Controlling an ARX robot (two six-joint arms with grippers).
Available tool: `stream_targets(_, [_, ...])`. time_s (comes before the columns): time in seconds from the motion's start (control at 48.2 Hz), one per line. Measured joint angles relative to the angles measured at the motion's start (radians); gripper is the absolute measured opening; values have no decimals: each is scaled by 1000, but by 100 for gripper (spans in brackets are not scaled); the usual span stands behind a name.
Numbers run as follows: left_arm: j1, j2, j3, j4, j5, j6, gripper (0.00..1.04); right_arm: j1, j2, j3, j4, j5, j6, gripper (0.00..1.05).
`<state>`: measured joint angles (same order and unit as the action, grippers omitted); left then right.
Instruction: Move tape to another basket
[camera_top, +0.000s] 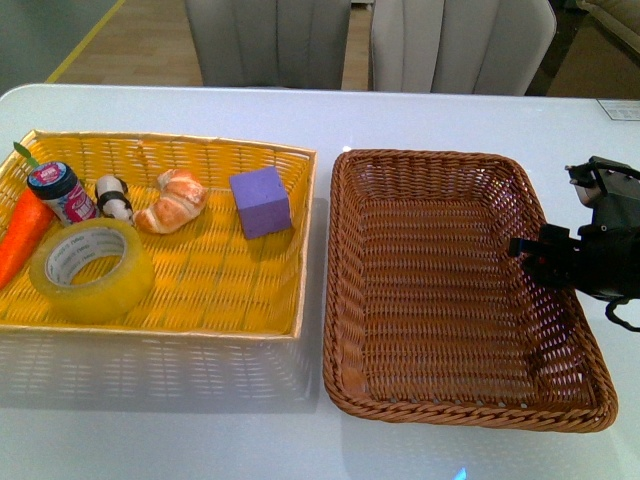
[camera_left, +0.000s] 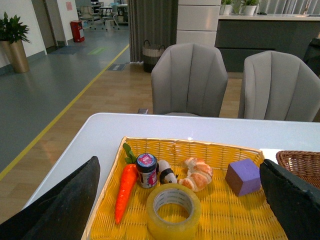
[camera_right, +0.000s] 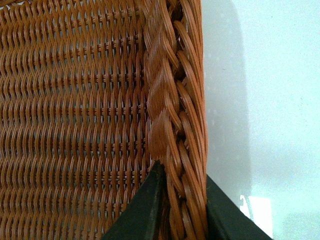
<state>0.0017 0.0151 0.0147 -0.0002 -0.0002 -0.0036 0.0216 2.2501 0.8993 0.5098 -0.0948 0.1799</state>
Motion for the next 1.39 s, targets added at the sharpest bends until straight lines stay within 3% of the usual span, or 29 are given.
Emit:
stream_targets(0.291, [0,0,0,0,0,0,96,-99,-152,-92,111,-33,-61,71])
stream_targets(0.394, [0,0,0,0,0,0,96,-161,-315,-189,210,-70,-128,90])
stream_targets(0.457, [0,0,0,0,0,0,96,-185,-392,-245,267,-85,-147,96])
stream_targets(0.581, [0,0,0,0,0,0,96,-192,-482,-419,673,-61,-158,78])
stream_targets(0.664, [0,0,0,0,0,0,96,-174,-535,-502,790,-52,-166,65])
stream_targets(0.747, [0,0,0,0,0,0,96,-157,-596,-560,799,-42,-170,53])
stream_targets(0.893, [0,0,0,0,0,0,96,-127,-744,-676,759,-5,-173,20])
stream_targets(1.017, [0,0,0,0,0,0,96,-112,-839,-732,716,11,-175,1])
stream_targets(1.121, [0,0,0,0,0,0,96,-94,-998,-760,573,25,-177,2])
stream_targets(1.204, [0,0,0,0,0,0,96,-52,-1075,-782,533,84,-177,2])
stream_targets(1.391, [0,0,0,0,0,0,96,-26,-1222,-833,431,93,-177,2])
